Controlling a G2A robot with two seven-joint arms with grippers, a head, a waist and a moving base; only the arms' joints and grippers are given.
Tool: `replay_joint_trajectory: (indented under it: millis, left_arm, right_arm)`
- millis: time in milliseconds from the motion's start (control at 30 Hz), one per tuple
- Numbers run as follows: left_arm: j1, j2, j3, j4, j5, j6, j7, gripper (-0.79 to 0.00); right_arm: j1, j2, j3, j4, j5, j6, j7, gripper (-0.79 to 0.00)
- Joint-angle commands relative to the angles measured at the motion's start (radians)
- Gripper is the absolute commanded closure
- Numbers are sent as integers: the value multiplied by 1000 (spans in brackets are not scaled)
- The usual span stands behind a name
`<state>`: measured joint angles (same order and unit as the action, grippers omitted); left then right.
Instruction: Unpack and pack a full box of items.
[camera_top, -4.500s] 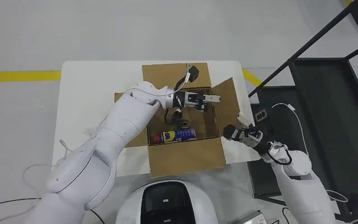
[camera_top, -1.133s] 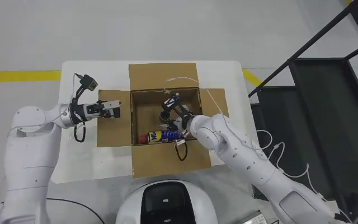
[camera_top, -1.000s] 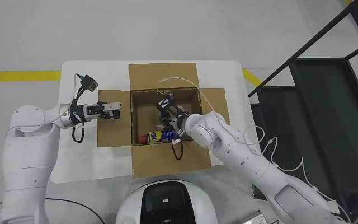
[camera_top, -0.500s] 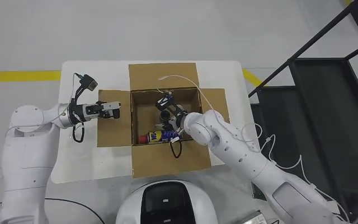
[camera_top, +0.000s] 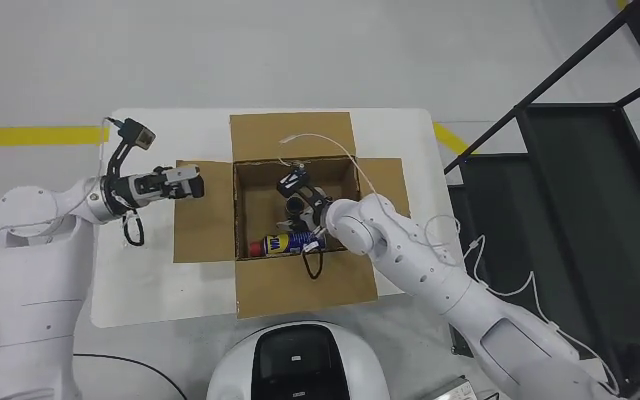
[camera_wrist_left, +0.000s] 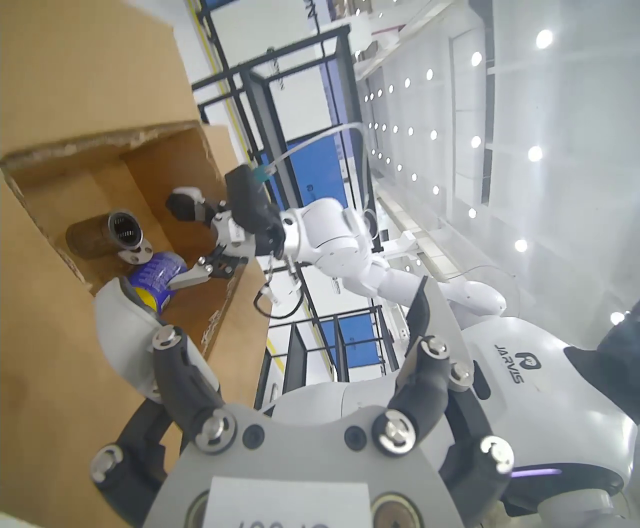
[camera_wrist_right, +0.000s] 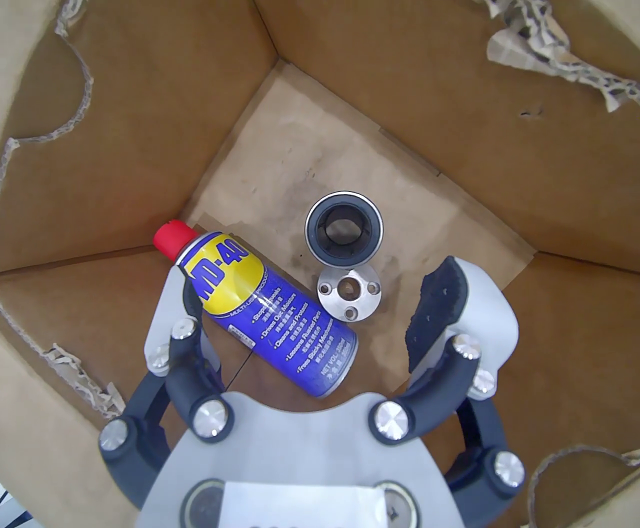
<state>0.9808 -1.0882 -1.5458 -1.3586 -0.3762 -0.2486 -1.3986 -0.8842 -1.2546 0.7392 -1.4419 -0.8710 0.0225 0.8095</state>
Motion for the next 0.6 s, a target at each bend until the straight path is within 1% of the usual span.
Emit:
replay_joint_trajectory:
  millis: [0,67,167,400,567]
  left_arm:
    - [18,13,-65,-34,0,16,12,-785]
    - [35,24,-120,-59,2,37,21,-785]
    - [58,36,-161,-102,-2,69,12,-785]
    - [63,37,-166,-110,-9,74,10,-785]
    - [63,37,-166,-110,-9,74,10,-785]
  right_arm:
    - [5,-5,-5,13,2,-4,-6,-785]
    - [13,-12,-13,31,5,-12,-9,-785]
    - [34,-24,-28,58,3,-15,-12,-785]
    - [87,-58,-62,140,8,-7,-32,-785]
    - [121,-88,-86,223,29,8,-56,-785]
